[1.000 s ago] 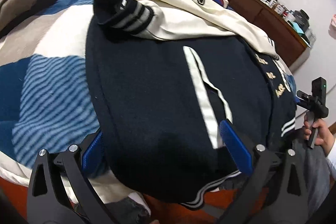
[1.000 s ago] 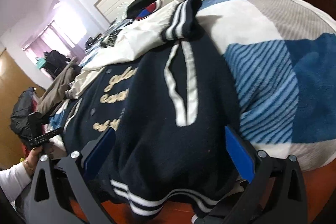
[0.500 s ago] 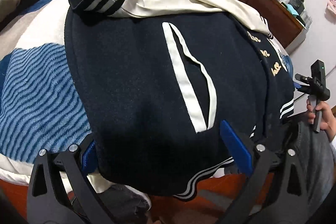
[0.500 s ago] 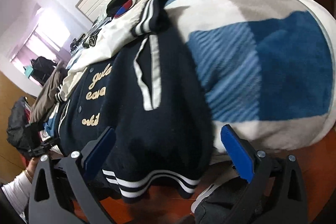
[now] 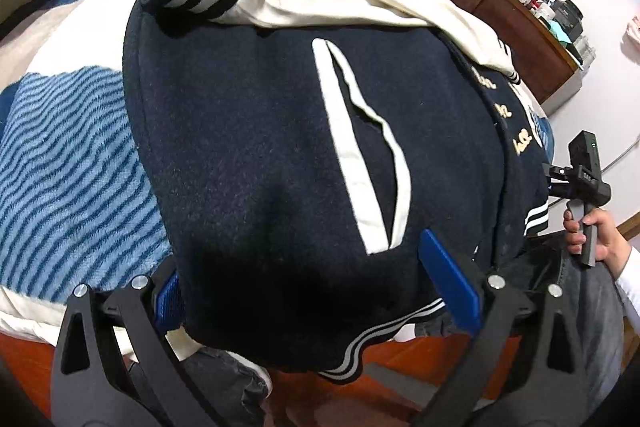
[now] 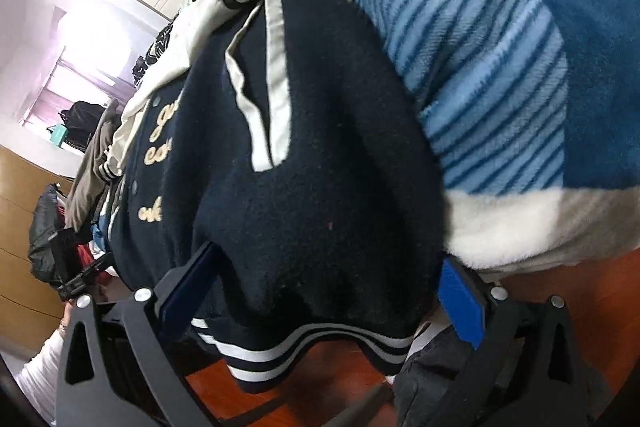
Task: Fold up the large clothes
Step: 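Move both grippers to the striped waistband hem of the navy jacket, then close both grippers on the striped waistband hem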
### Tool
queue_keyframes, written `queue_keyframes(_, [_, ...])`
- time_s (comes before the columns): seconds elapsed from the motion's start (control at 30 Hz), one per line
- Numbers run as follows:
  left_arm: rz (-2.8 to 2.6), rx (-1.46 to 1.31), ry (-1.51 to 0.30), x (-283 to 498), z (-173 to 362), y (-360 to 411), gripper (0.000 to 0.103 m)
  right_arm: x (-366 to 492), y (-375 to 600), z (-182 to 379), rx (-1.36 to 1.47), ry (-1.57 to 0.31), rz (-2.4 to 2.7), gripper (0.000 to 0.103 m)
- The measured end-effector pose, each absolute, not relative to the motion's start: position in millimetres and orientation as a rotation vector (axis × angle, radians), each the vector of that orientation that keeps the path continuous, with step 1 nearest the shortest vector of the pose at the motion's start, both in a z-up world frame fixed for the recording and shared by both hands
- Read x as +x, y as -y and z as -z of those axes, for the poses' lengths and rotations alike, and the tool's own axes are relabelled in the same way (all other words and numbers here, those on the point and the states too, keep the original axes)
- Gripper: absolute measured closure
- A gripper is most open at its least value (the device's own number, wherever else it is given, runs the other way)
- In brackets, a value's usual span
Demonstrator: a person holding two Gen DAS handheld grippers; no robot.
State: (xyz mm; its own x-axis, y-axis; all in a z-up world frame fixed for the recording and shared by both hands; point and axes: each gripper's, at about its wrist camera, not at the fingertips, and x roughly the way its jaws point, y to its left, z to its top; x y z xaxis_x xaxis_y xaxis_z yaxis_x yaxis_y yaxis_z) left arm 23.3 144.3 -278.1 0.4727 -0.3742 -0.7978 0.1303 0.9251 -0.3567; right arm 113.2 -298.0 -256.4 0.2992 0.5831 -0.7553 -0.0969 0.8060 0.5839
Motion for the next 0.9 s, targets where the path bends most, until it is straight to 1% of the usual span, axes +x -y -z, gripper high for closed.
queue_keyframes(0.03, [0.315, -0.261, -1.027, 23, 275, -144, 0.008, 110, 297, 253, 0.494, -1.187, -0.495, 0.018])
queue_keyframes(0.07, [0.321, -0.265, -1.016, 22, 272, -144, 0.009, 106, 295, 250, 0.505, -1.186, -0.527, 0.040])
queue_keyframes(0.1, [0.325, -0.269, -1.012, 22, 270, -144, 0.017, 105, 293, 250, 0.506, -1.187, -0.539, 0.052])
queue_keyframes(0.13, [0.322, -0.275, -0.999, 21, 266, -146, 0.030, 102, 290, 248, 0.511, -1.184, -0.563, 0.053])
queue_keyframes(0.2, [0.325, -0.307, -0.976, 21, 261, -151, 0.042, 102, 288, 252, 0.540, -1.196, -0.583, 0.051])
queue_keyframes(0.23, [0.345, -0.342, -0.968, 22, 259, -154, 0.042, 104, 289, 255, 0.559, -1.207, -0.578, 0.048])
queue_keyframes(0.27, [0.352, -0.361, -0.975, 23, 260, -155, 0.040, 105, 290, 258, 0.570, -1.220, -0.568, 0.042])
queue_keyframes(0.3, [0.350, -0.360, -0.994, 24, 263, -154, 0.032, 107, 288, 263, 0.565, -1.235, -0.555, 0.033])
queue_keyframes(0.33, [0.349, -0.353, -1.012, 24, 266, -150, 0.024, 108, 286, 267, 0.554, -1.256, -0.538, 0.028])
queue_keyframes(0.4, [0.350, -0.302, -1.040, 23, 272, -140, 0.020, 108, 279, 277, 0.583, -1.306, -0.536, 0.027])
queue_keyframes(0.43, [0.345, -0.262, -1.047, 21, 273, -135, 0.020, 108, 276, 278, 0.580, -1.312, -0.535, 0.027])
queue_keyframes(0.47, [0.341, -0.242, -1.049, 21, 274, -132, 0.020, 107, 273, 276, 0.568, -1.303, -0.539, 0.029])
queue_keyframes(0.53, [0.344, -0.251, -1.051, 21, 273, -134, 0.020, 104, 269, 270, 0.571, -1.288, -0.558, 0.042])
queue_keyframes(0.6, [0.352, -0.280, -1.054, 21, 273, -137, 0.020, 100, 266, 262, 0.566, -1.259, -0.580, 0.068])
queue_keyframes(0.67, [0.350, -0.284, -1.057, 22, 274, -138, 0.023, 99, 262, 255, 0.555, -1.239, -0.583, 0.073])
queue_keyframes(0.73, [0.338, -0.284, -1.060, 22, 274, -140, 0.036, 95, 261, 248, 0.553, -1.215, -0.600, 0.076])
queue_keyframes(0.9, [0.347, -0.311, -1.053, 23, 268, -145, 0.052, 90, 260, 223, 0.571, -1.141, -0.653, 0.080])
